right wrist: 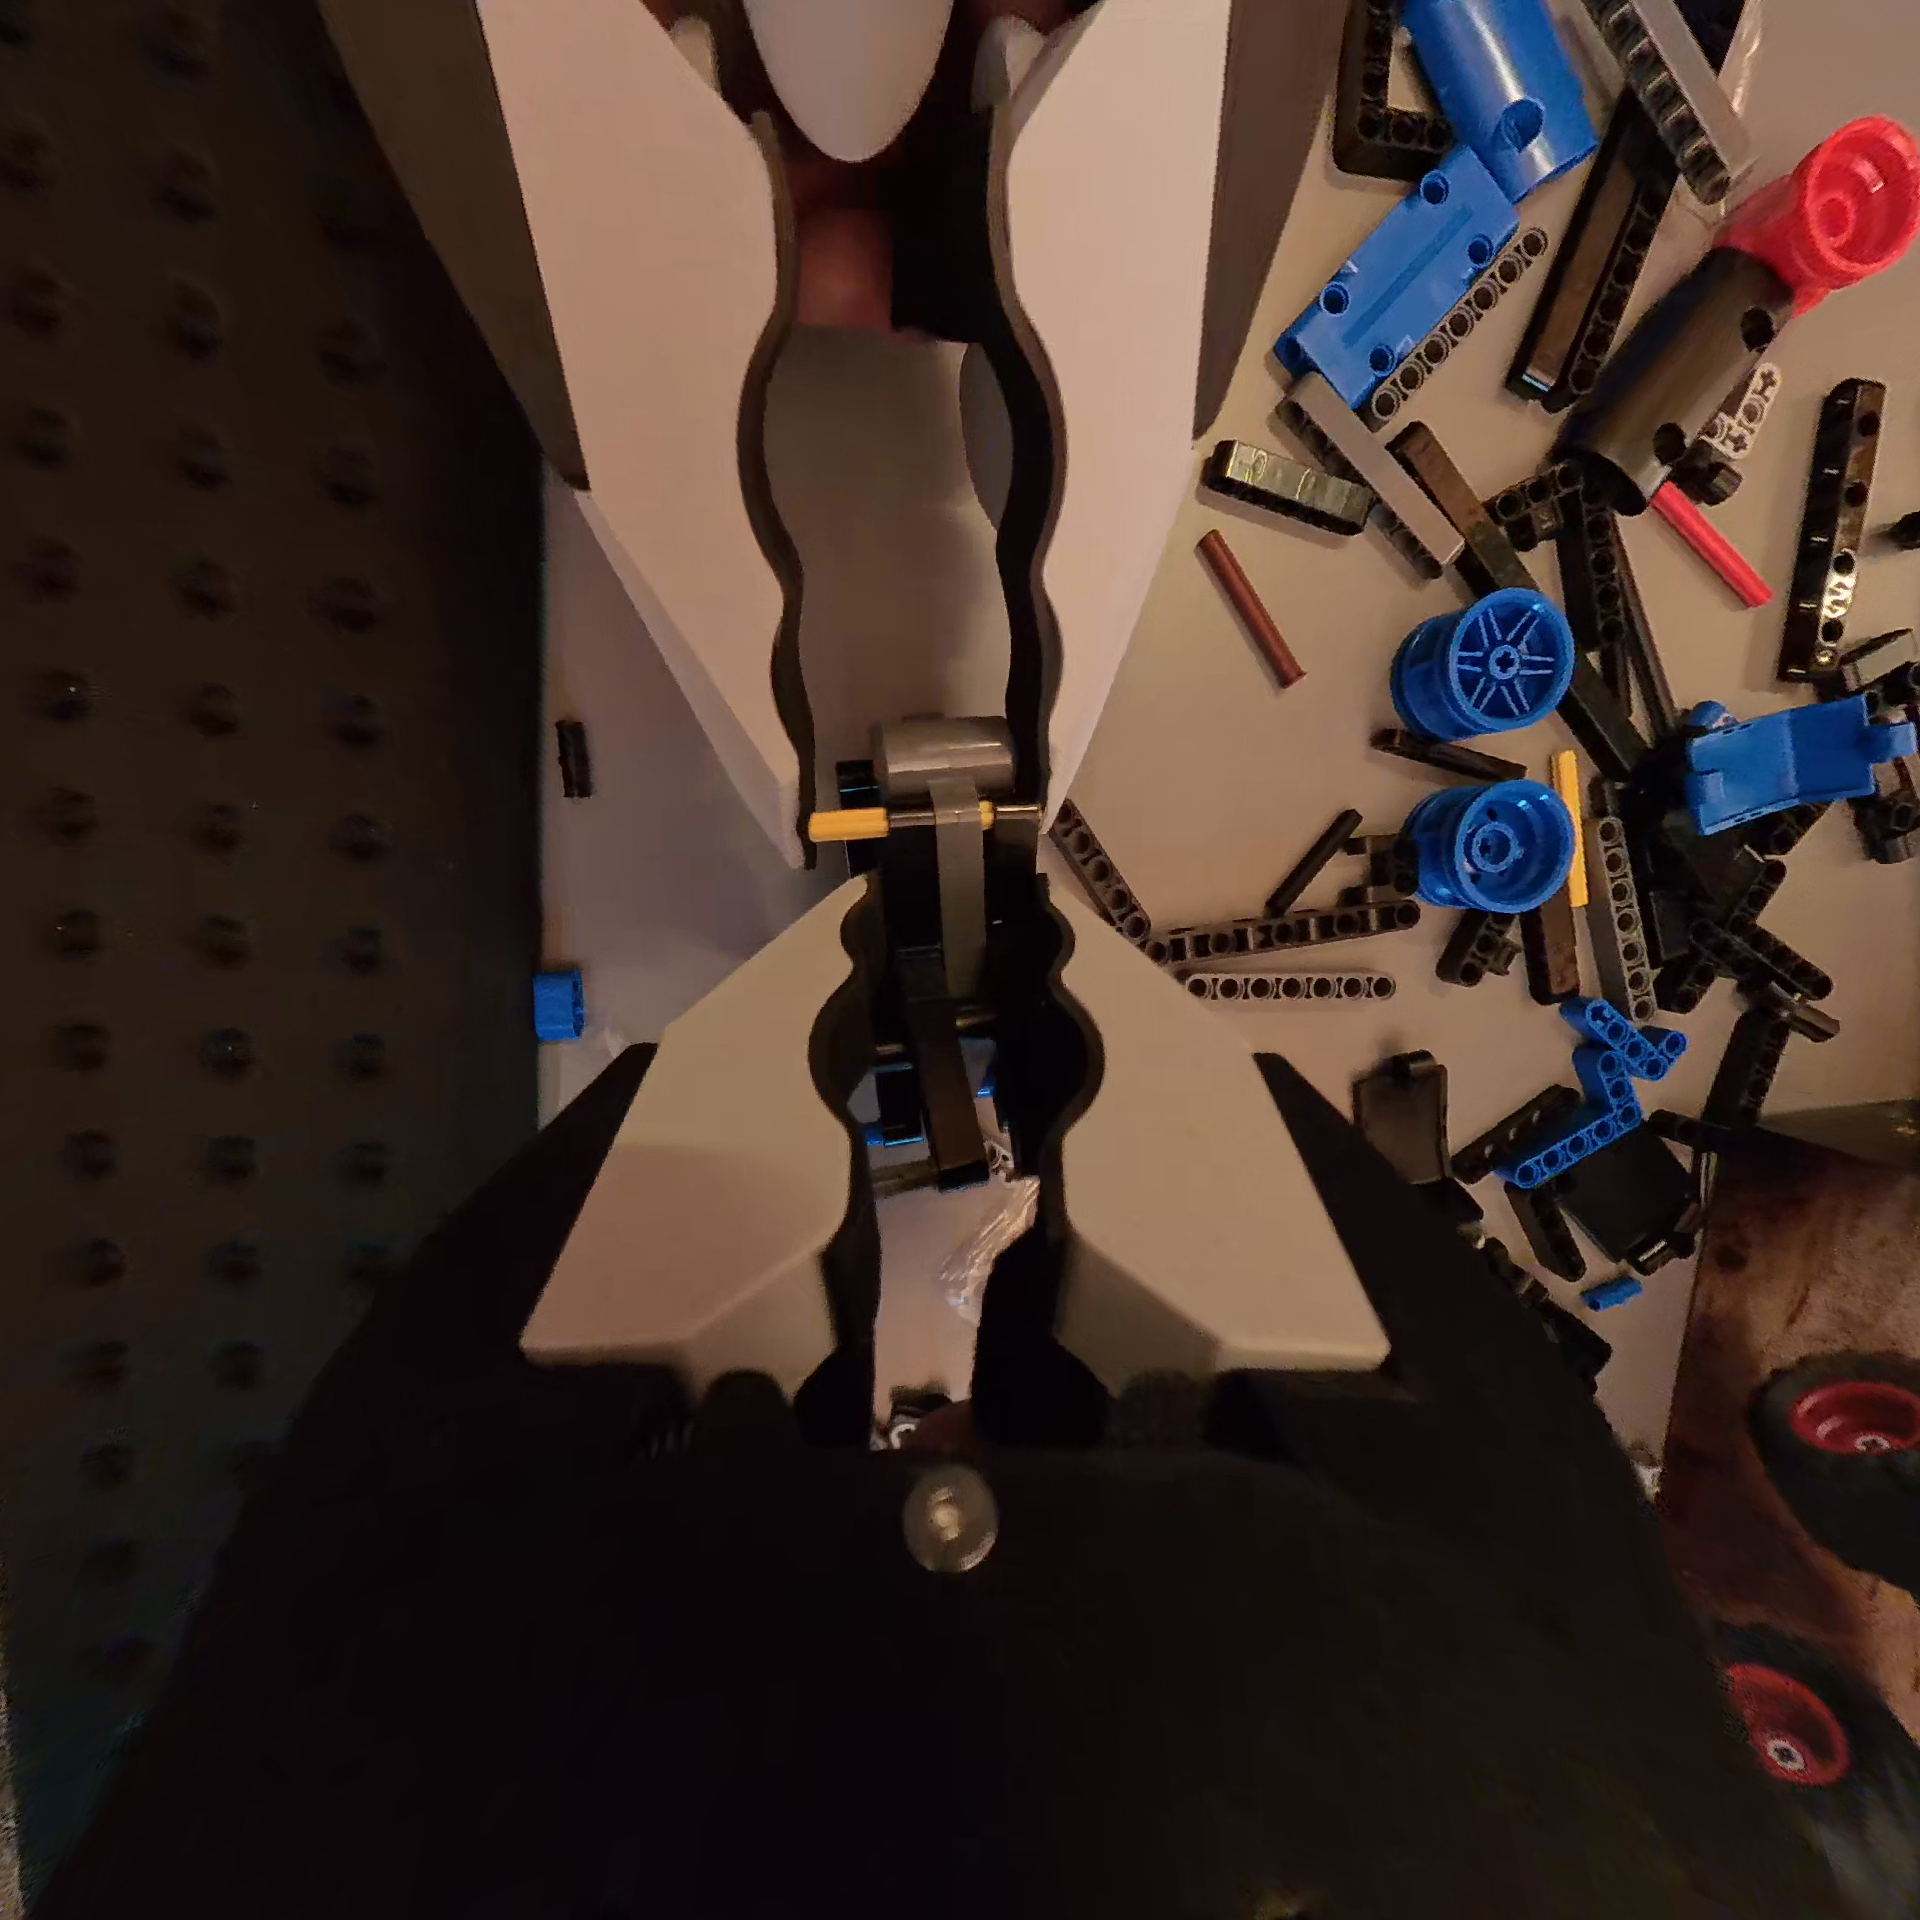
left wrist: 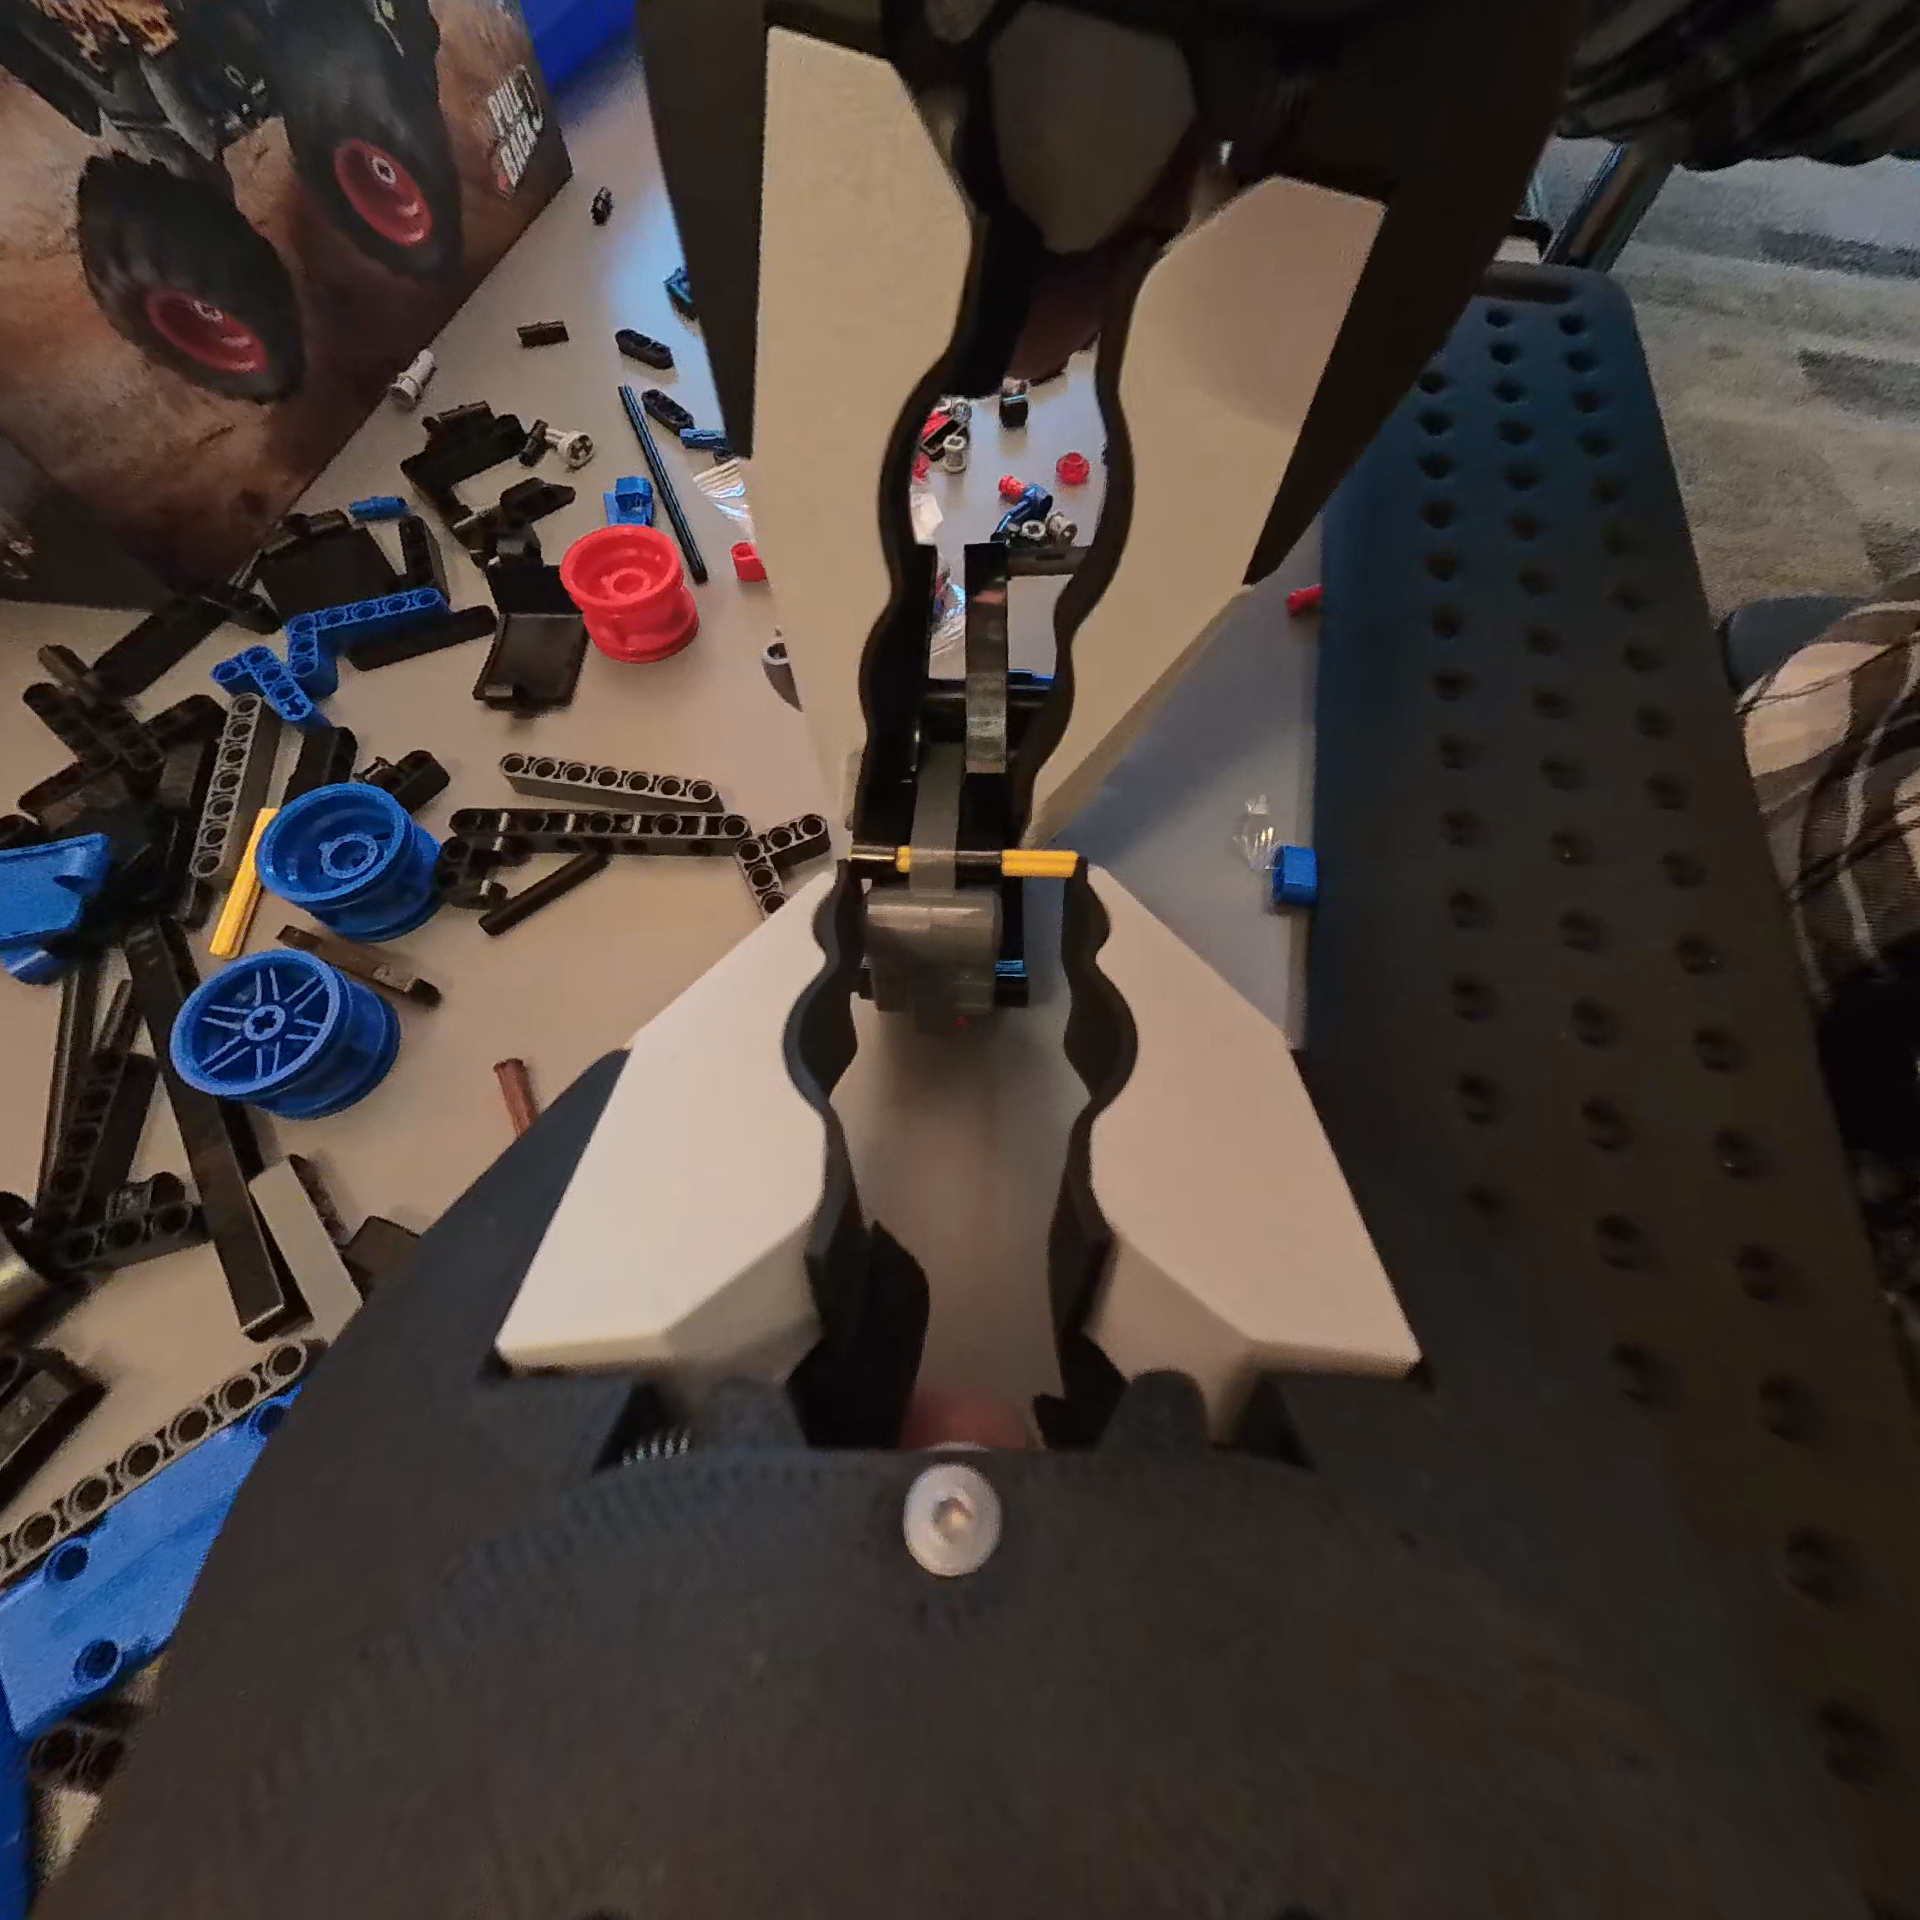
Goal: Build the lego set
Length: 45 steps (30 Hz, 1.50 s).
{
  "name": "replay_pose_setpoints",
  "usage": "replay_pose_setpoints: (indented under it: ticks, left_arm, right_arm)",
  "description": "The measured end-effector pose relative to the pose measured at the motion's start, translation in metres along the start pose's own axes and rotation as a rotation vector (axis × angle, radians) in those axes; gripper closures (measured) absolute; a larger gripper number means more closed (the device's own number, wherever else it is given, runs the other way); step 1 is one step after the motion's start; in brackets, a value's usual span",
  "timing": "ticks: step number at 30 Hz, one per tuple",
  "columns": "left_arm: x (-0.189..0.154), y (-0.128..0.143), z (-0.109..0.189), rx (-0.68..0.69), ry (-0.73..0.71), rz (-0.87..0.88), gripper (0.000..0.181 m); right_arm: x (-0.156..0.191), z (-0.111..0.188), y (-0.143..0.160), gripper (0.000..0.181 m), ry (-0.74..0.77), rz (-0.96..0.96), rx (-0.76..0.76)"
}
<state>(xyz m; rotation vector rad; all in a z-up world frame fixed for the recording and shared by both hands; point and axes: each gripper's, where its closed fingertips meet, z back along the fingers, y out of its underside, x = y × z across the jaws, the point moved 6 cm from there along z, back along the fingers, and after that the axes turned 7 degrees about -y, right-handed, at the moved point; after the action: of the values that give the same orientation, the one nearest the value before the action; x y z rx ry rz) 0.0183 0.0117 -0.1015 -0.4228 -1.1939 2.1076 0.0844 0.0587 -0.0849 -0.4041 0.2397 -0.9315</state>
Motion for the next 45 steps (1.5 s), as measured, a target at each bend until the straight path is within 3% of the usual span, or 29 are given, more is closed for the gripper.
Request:
replay_pose_setpoints:
  ticks: [4,6,13,17,19,22,24,30,31,33,35,37,45]
  left_arm:
    - [0.0,0.001,0.001,0.0,0.014,-0.018,0.146]
    - [0.004,0.0,0.002,0.006,0.017,-0.023,0.157]
    - [0.003,0.0,0.001,-0.007,0.008,-0.048,0.157]
    - [-0.006,-0.002,0.001,-0.001,0.037,-0.034,0.124]
    - [-0.002,0.0,0.001,0.001,-0.015,-0.041,0.143]
    - [-0.001,0.0,0.001,-0.001,-0.013,-0.002,0.144]
    - [0.002,0.002,0.001,0.012,-0.025,-0.006,0.157]
    - [0.002,0.003,0.002,0.009,-0.024,0.013,0.156]
    - [0.001,0.003,0.001,0.013,-0.015,0.008,0.136]
    - [-0.005,0.0,0.001,0.007,-0.005,0.02,0.119]
    - [-0.007,-0.003,0.003,-0.01,-0.013,0.05,0.123]
    - [-0.003,-0.004,0.004,-0.03,-0.066,0.103,0.14]
    - [-0.005,-0.001,0.005,-0.032,-0.094,0.114,0.143]
  right_arm:
    - [0.001,-0.001,0.0,0.156,0.017,0.048,0.01]
    - [0.002,-0.001,-0.002,0.155,0.014,0.059,0.008]
    - [0.002,-0.002,-0.005,0.155,0.008,0.07,0.005]
    - [-0.001,-0.001,-0.005,0.155,0.008,0.037,-0.009]
    - [0.001,-0.002,-0.006,0.155,0.01,0.054,0.001]
    - [0.001,-0.002,-0.006,0.155,0.009,0.049,0.0]
    - [0.003,-0.003,-0.006,0.156,0.012,0.065,0.008]
    - [0.001,-0.003,-0.006,0.155,0.003,0.04,-0.002]
    - [0.0,-0.002,-0.006,0.155,0.004,0.028,-0.007]
    - [0.0,-0.002,-0.006,0.155,0.003,0.019,-0.008]
    - [0.0,-0.002,-0.006,0.155,0.008,0.013,-0.003]
    - [-0.001,-0.003,-0.006,0.155,0.011,0.003,-0.006]
    - [0.001,-0.004,-0.007,0.155,0.026,0.029,0.01]
